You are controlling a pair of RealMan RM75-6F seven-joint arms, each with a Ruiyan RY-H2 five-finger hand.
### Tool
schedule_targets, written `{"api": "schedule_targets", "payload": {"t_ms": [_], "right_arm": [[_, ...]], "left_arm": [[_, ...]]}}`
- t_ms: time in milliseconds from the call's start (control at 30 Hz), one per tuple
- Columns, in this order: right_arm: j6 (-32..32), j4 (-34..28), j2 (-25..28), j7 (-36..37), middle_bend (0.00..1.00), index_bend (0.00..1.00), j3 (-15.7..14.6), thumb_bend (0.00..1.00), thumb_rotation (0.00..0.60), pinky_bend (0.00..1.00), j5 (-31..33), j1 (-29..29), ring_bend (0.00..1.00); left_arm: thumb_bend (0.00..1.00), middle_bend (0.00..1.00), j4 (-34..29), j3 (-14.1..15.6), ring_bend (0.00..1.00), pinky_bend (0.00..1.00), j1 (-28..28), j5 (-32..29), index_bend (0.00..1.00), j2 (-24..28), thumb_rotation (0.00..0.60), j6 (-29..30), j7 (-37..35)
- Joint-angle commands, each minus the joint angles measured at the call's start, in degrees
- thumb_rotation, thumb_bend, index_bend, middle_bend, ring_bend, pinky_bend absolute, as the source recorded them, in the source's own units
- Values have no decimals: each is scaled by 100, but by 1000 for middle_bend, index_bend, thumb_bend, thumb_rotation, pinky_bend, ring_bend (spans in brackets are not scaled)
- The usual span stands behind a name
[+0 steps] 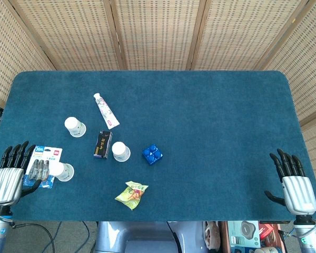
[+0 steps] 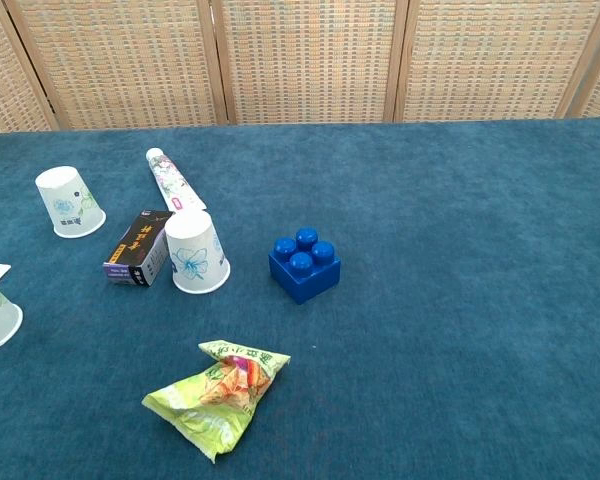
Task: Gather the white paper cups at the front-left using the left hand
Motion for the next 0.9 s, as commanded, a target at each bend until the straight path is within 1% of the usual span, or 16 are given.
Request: {"api": "schedule_targets", "payload": {"t_ms": [33, 900], "right_arm": [[6, 4, 1, 16, 0, 0, 2, 144, 600, 0, 0, -3, 0], [33, -17, 33, 66, 0, 0, -13, 144, 600, 0, -22, -23, 0]], "left_arm": [[230, 0, 5, -12, 0, 0, 2, -9, 0, -3, 600, -15, 3], [230, 0, -21, -65, 0, 0, 41, 13, 0, 2, 600, -76, 26]]}}
